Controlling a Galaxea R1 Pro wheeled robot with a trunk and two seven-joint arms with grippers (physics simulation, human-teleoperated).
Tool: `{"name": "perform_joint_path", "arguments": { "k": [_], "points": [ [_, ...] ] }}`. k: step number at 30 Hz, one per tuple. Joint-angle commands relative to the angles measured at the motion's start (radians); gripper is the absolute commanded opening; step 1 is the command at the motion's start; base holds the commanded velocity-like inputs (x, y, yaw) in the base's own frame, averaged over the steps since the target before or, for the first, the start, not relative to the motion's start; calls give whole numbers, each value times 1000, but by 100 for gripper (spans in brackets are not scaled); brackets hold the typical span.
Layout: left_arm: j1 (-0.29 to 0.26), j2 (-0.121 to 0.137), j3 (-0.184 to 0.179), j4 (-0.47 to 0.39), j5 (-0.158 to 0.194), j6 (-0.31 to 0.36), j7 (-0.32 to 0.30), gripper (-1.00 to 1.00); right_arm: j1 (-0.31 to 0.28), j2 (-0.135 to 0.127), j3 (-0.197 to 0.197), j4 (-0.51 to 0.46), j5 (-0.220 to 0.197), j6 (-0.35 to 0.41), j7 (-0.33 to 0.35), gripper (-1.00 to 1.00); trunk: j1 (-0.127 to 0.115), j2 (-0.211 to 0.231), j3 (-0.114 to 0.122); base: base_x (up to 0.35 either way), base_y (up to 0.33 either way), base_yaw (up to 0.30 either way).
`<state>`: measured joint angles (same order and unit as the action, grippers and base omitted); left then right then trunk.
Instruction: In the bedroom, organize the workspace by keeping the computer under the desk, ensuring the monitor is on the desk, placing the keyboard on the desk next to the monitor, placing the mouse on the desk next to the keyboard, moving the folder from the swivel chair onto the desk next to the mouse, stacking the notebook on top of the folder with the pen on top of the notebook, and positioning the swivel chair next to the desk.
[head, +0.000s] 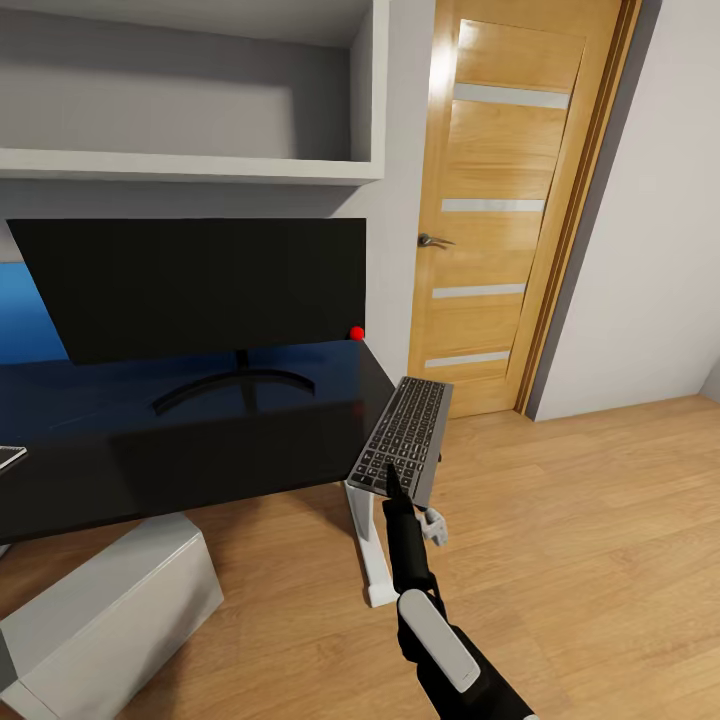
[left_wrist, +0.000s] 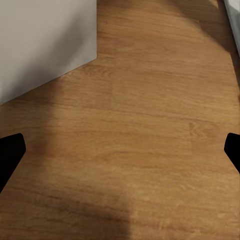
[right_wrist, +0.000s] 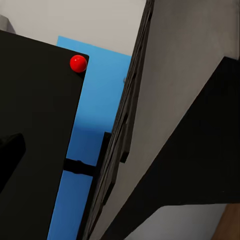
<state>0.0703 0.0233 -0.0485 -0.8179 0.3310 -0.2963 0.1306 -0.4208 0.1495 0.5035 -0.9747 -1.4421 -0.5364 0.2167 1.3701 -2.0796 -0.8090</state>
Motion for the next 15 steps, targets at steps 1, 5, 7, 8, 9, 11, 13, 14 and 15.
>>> {"name": "perform_joint_path", "arguments": {
  "k": [1,5,7,8,9,11,13,14,15],
  "points": [
    [0,1,-5,-1,5,-3,7,100,-1,0,3,1,-11,-5,6,100,0,0,-1,0,0,0],
    [0,1,-5,-1,5,-3,7,100,-1,0,3,1,-11,-5,6,100,0,0,-1,0,0,0],
    [0,1,-5,-1,5,-3,7,100,-1,-1,3,1,-11,-5,6,100,0,0,-1,0,0,0],
    [0,1,-5,-1,5,-3,7,100,-1,-1,3,1,-11,-5,6,100,0,0,-1,0,0,0],
    [0,1,-5,-1,5,-3,7,100,-1,-1,3,1,-11,-5,6,100,0,0,-1,0,0,0],
    [0,1,-5,-1,5,-3,7,100,-1,0,3,1,-11,-5,6,100,0,0,-1,0,0,0],
    [0,1,-5,-1,5,-3,7,100,-1,-1,3,1,-11,-4,6,100,0,0,-1,0,0,0],
    [0,1,-5,-1,5,-3,7,100,-1,0,3,1,-11,-4,6,100,0,0,-1,0,0,0],
    [0,1,-5,-1,5,-3,7,100,-1,0,3,1,-11,-4,6,100,0,0,-1,0,0,0]
  ]
}}
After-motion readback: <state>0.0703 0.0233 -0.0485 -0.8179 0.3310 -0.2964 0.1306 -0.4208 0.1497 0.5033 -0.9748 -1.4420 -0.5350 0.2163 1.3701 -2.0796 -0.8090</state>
